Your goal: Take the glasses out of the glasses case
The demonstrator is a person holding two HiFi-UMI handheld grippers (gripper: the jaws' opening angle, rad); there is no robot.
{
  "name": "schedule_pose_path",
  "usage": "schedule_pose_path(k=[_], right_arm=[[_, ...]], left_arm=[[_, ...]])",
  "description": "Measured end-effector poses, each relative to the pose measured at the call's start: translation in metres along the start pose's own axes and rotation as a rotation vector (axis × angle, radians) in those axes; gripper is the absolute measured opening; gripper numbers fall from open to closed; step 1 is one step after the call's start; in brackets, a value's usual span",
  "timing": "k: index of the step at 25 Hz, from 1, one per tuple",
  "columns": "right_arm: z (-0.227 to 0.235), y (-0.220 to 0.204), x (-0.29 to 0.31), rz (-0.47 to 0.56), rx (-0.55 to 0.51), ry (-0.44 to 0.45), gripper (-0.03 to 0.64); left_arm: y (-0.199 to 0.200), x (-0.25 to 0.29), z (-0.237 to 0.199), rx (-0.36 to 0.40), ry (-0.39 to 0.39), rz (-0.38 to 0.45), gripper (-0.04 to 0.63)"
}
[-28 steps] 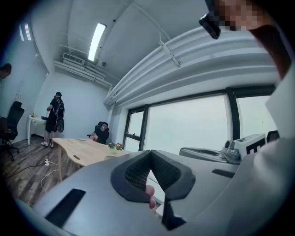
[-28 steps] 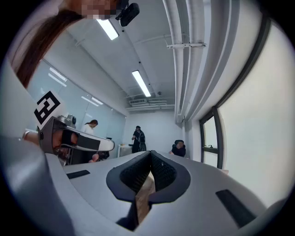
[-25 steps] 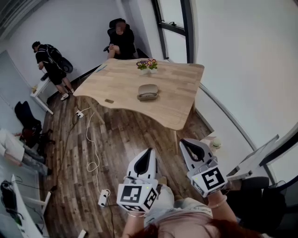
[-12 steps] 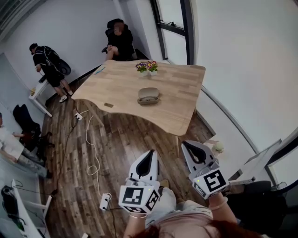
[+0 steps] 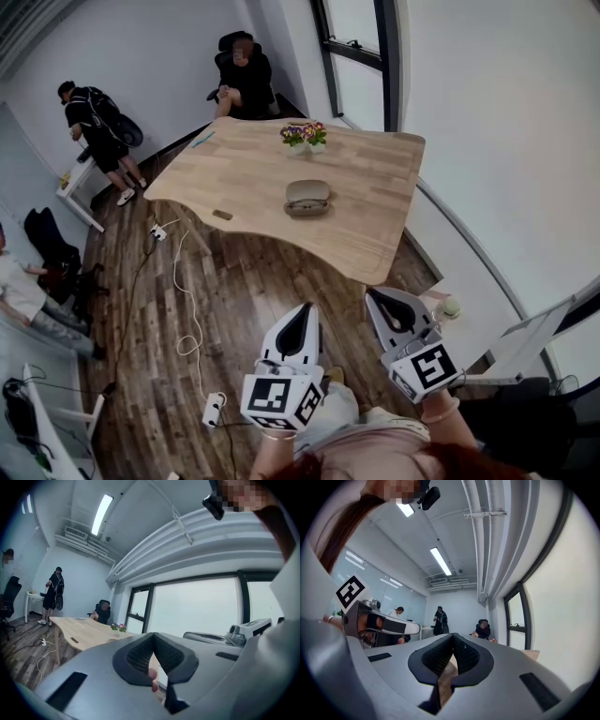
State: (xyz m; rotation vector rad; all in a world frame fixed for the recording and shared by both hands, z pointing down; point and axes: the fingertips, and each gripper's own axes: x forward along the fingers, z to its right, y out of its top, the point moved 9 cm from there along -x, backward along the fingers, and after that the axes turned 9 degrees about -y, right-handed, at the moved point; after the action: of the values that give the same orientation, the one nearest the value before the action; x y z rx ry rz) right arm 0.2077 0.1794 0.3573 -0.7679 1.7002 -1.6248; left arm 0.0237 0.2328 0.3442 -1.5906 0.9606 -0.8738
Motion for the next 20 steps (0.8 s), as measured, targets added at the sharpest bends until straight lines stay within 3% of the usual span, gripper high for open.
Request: schedule_pose_path(k=[20], right_arm=[[-0.002, -0.007, 0.105, 0.012, 0.0, -0.046, 0.002]], left_arm=[[0.021, 0.046, -0.095, -0.009, -0.046, -0.006, 0.002]])
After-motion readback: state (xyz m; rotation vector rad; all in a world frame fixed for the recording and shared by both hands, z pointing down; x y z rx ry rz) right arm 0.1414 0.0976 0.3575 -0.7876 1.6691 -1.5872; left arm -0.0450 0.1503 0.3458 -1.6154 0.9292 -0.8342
